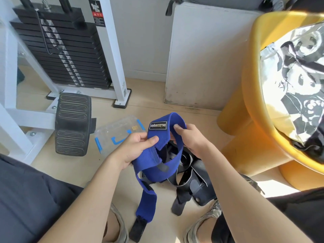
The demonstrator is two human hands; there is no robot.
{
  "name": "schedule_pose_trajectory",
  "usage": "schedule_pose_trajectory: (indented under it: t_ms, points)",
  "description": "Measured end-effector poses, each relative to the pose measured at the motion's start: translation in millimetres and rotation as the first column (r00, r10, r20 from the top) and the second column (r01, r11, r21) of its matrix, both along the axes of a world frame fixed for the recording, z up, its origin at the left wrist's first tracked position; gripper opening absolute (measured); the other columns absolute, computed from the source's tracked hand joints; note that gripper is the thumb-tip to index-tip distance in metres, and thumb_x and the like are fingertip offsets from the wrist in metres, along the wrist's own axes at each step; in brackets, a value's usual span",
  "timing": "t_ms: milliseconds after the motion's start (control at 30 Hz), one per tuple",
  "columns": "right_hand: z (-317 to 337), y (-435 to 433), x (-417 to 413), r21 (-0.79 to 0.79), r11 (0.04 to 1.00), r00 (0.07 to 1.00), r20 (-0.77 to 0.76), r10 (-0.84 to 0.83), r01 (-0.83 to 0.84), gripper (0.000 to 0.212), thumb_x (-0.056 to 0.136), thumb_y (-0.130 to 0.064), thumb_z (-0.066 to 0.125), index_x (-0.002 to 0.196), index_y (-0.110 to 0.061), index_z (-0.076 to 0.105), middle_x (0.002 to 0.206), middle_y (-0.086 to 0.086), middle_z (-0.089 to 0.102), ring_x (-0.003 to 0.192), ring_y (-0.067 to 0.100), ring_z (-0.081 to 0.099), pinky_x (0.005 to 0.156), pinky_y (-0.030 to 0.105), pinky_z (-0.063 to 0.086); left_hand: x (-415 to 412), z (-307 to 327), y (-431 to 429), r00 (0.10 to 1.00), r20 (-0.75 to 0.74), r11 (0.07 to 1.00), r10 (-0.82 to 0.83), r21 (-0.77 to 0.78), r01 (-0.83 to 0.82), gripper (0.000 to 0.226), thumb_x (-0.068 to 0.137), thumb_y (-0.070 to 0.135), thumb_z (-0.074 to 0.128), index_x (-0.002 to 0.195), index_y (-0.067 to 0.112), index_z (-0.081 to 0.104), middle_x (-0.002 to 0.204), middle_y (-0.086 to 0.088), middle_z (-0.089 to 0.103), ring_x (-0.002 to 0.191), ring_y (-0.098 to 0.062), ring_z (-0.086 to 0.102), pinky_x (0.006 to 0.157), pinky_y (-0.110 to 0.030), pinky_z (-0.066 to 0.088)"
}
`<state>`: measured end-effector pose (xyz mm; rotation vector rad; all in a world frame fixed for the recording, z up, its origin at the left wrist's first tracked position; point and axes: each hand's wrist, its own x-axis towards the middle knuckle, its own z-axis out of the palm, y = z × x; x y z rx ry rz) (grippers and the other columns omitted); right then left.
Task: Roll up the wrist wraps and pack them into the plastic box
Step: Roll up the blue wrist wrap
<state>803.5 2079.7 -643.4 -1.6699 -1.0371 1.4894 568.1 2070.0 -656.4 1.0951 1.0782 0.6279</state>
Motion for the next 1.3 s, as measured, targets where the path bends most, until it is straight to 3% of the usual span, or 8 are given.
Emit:
schedule_pose_trajectory:
  t_ms: [100, 333, 467, 567, 700, 900, 1100, 1300]
  points:
    - [-0.2, 2.2, 7.9, 0.034, 0.999, 0.996, 0.083, 0.023, -0.026, 0.027, 0.096, 0.006, 0.061, 0.120, 0.001, 0.073, 0.109, 0.012, 0.082, 0.100, 0.024, 0.072, 0.084, 0.033, 0.057, -4.3, 10.1, 6.1, 0.999, -0.005, 0.999, 0.045, 0.010, -0.045, 0.044, 0.093, 0.044, 0.077, 0.123, 0.012, 0.078, 0.118, -0.013, 0.082, 0.103, -0.025, 0.080, 0.093, -0.035, 0.061]
    - [38.9, 8.4, 1.2, 0.157, 0.826, 0.793, 0.421, 0.440, -0.541, 0.087, 0.090, -0.021, 0.081, 0.159, -0.053, 0.038, 0.120, 0.001, 0.077, 0.110, 0.006, 0.073, 0.096, 0.025, 0.060, -15.9, 13.3, 12.8, 0.990, -0.080, 0.993, -0.117, 0.019, 0.119, 0.047, 0.093, 0.052, 0.078, 0.122, 0.015, 0.078, 0.118, -0.012, 0.082, 0.109, -0.028, 0.079, 0.100, -0.036, 0.059]
    - [57.5, 6.0, -12.2, 0.052, 0.747, 0.673, 0.477, 0.564, -0.663, 0.020, 0.104, -0.036, 0.059, 0.112, -0.034, 0.077, 0.093, -0.010, 0.080, 0.087, 0.011, 0.074, 0.083, 0.031, 0.056, -17.6, 15.5, 18.1, 0.995, -0.013, 0.994, 0.104, 0.045, -0.103, 0.057, 0.079, 0.066, 0.084, 0.105, 0.016, 0.082, 0.110, -0.015, 0.083, 0.093, -0.026, 0.077, 0.093, -0.042, 0.058]
    - [65.3, 3.3, -17.1, 0.042, 0.850, 0.800, 0.363, 0.477, -0.526, 0.048, 0.114, -0.044, 0.052, 0.105, -0.005, 0.078, 0.089, 0.002, 0.084, 0.089, 0.023, 0.081, 0.084, 0.034, 0.061, -21.6, 18.3, 28.7, 0.908, -0.054, 0.907, 0.415, 0.098, -0.409, 0.048, 0.081, 0.063, 0.071, 0.071, 0.016, 0.075, 0.075, -0.006, 0.073, 0.072, -0.021, 0.067, 0.074, -0.037, 0.051]
    - [67.0, 3.9, -11.4, -0.063, 0.864, 0.826, 0.264, 0.498, -0.500, 0.039, 0.113, -0.029, 0.057, 0.119, 0.008, 0.067, 0.103, 0.023, 0.081, 0.107, 0.045, 0.077, 0.105, 0.056, 0.057, -28.6, 21.6, 36.5, 0.801, -0.102, 0.804, 0.590, 0.159, -0.573, 0.059, 0.075, 0.056, 0.042, 0.075, -0.001, 0.057, 0.072, -0.013, 0.053, 0.072, -0.026, 0.048, 0.070, -0.041, 0.038]
    - [56.2, 3.0, -12.3, -0.233, 0.893, 0.903, 0.102, 0.416, -0.385, 0.026, 0.098, -0.001, 0.066, 0.122, 0.009, 0.064, 0.102, 0.030, 0.079, 0.091, 0.048, 0.079, 0.090, 0.061, 0.064, -18.0, 26.2, 27.5, 0.831, -0.246, 0.821, 0.499, 0.442, -0.362, 0.032, 0.082, 0.040, 0.041, 0.058, 0.019, 0.037, 0.053, 0.007, 0.034, 0.056, -0.015, 0.032, 0.057, -0.034, 0.029]
    - [56.3, 4.2, -31.3, -0.275, 0.824, 0.695, 0.444, 0.566, -0.495, 0.044, 0.089, -0.030, 0.083, 0.127, -0.012, 0.070, 0.124, 0.012, 0.074, 0.117, 0.036, 0.070, 0.107, 0.052, 0.056, -8.1, 14.2, 25.4, 0.785, -0.390, 0.730, 0.481, 0.674, -0.113, 0.059, 0.097, 0.027, 0.075, 0.052, 0.003, 0.046, 0.051, -0.005, 0.043, 0.051, -0.016, 0.039, 0.053, -0.018, 0.032]
    - [65.6, 1.5, -40.1, -0.282, 0.742, 0.544, 0.532, 0.649, -0.608, 0.035, 0.086, -0.040, 0.085, 0.100, -0.009, 0.074, 0.102, 0.010, 0.077, 0.099, 0.034, 0.074, 0.093, 0.047, 0.061, 6.3, 10.0, 20.1, 0.858, -0.416, 0.766, 0.300, 0.641, 0.043, 0.066, 0.098, 0.038, 0.078, 0.055, 0.000, 0.045, 0.072, -0.020, 0.062, 0.072, -0.028, 0.062, 0.075, -0.040, 0.049]
